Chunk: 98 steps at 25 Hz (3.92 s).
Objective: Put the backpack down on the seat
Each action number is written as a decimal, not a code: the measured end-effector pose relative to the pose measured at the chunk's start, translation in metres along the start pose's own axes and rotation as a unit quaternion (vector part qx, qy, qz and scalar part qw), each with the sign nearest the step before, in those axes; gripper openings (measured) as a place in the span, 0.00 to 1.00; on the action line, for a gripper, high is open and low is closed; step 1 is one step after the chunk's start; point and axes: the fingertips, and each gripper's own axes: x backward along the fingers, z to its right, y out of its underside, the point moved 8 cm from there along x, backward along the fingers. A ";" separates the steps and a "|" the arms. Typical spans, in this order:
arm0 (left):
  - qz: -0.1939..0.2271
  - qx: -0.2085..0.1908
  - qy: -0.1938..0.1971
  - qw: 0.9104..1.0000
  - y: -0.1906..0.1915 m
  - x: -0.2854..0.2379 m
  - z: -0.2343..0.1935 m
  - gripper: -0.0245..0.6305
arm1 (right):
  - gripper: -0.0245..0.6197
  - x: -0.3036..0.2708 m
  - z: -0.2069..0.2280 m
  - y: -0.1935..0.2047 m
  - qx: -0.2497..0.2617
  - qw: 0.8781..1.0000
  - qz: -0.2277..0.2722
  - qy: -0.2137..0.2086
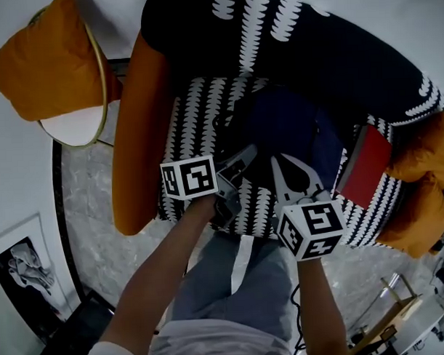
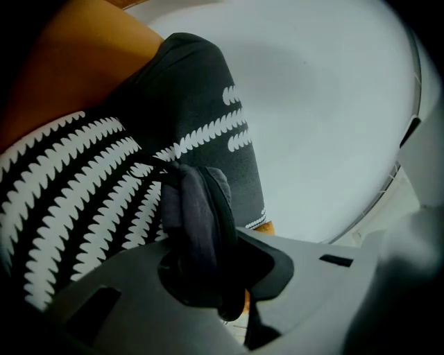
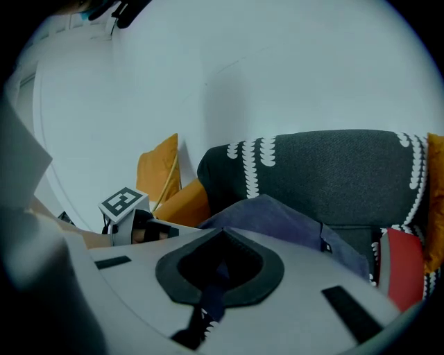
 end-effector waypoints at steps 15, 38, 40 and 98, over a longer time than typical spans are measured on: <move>-0.026 -0.036 -0.108 0.993 0.014 0.012 -0.066 0.16 | 0.04 -0.043 -0.014 0.038 0.025 0.998 -0.043 -0.040; 0.036 -0.125 -0.220 0.967 -0.008 0.092 -0.039 0.41 | 0.04 -0.044 -0.066 0.024 0.052 0.994 -0.054 -0.080; 0.042 -0.142 -0.219 0.964 -0.011 0.097 -0.025 0.41 | 0.04 -0.040 -0.071 0.016 0.056 0.994 -0.049 -0.080; 0.067 -0.463 -0.093 0.879 0.058 0.032 0.400 0.05 | 0.04 0.291 -0.022 -0.159 0.072 0.982 0.171 0.042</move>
